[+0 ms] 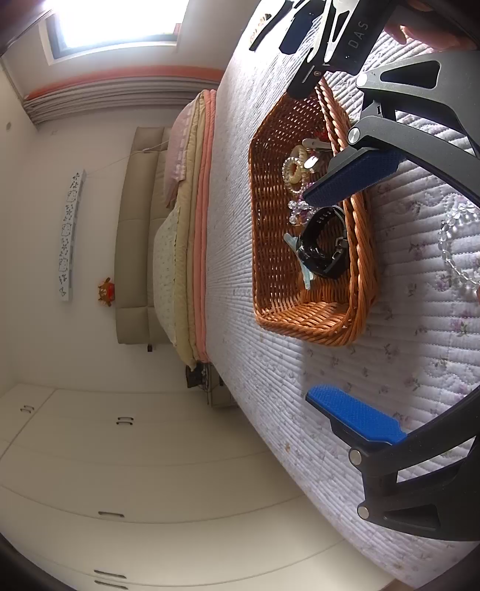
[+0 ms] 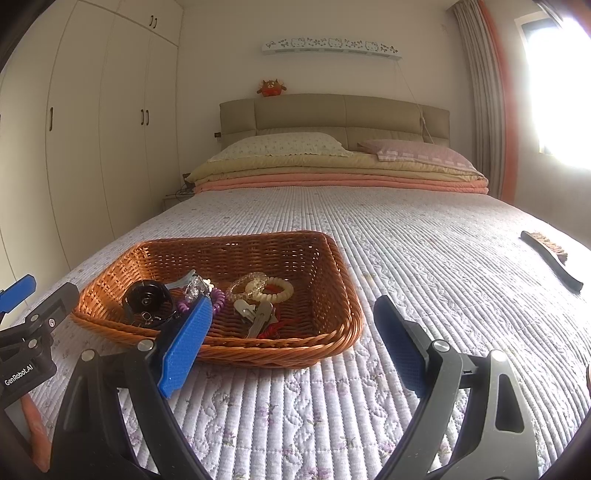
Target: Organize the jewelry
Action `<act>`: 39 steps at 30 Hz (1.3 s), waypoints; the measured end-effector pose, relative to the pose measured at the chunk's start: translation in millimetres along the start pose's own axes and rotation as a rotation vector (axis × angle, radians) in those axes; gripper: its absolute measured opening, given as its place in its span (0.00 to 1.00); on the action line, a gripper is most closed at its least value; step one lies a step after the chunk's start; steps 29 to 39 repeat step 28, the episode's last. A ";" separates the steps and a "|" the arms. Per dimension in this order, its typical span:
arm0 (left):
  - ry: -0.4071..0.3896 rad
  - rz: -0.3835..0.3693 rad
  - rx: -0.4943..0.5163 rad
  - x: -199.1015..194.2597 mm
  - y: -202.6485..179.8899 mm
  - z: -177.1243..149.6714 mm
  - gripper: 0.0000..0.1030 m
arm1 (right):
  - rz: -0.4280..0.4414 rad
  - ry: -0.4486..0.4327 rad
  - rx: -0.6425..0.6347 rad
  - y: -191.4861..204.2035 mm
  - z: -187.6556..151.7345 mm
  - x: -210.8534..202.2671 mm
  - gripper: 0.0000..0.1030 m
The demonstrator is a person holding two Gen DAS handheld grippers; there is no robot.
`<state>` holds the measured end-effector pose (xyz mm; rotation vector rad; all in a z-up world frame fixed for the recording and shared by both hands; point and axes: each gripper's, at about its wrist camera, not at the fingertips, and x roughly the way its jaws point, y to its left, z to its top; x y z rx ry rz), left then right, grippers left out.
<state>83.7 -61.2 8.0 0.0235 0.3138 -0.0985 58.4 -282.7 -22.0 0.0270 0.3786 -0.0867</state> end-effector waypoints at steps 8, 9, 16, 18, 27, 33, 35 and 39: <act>0.003 -0.004 0.003 0.5 0.5 0.4 0.91 | 0.000 0.004 0.004 0.6 -0.2 0.9 0.82; 0.004 -0.006 0.004 0.6 0.5 0.3 0.91 | 0.000 0.004 0.003 0.2 -0.1 0.9 0.82; -0.004 -0.017 0.019 1.1 -3.5 -0.3 0.91 | 0.000 0.008 0.010 0.5 0.1 1.2 0.82; -0.007 -0.015 0.019 0.8 -3.4 -0.6 0.92 | 0.001 0.009 0.012 0.9 0.0 1.5 0.82; 0.019 -0.021 -0.008 4.0 2.2 -0.1 0.93 | 0.003 0.015 0.022 -0.8 -0.2 3.0 0.82; 0.017 -0.021 -0.005 3.2 1.5 -0.3 0.93 | 0.003 0.015 0.023 -0.8 -0.3 2.9 0.82; 0.017 -0.021 -0.005 3.2 1.5 -0.3 0.93 | 0.003 0.015 0.023 -0.8 -0.3 2.9 0.82; 0.017 -0.021 -0.005 3.2 1.5 -0.3 0.93 | 0.003 0.015 0.023 -0.8 -0.3 2.9 0.82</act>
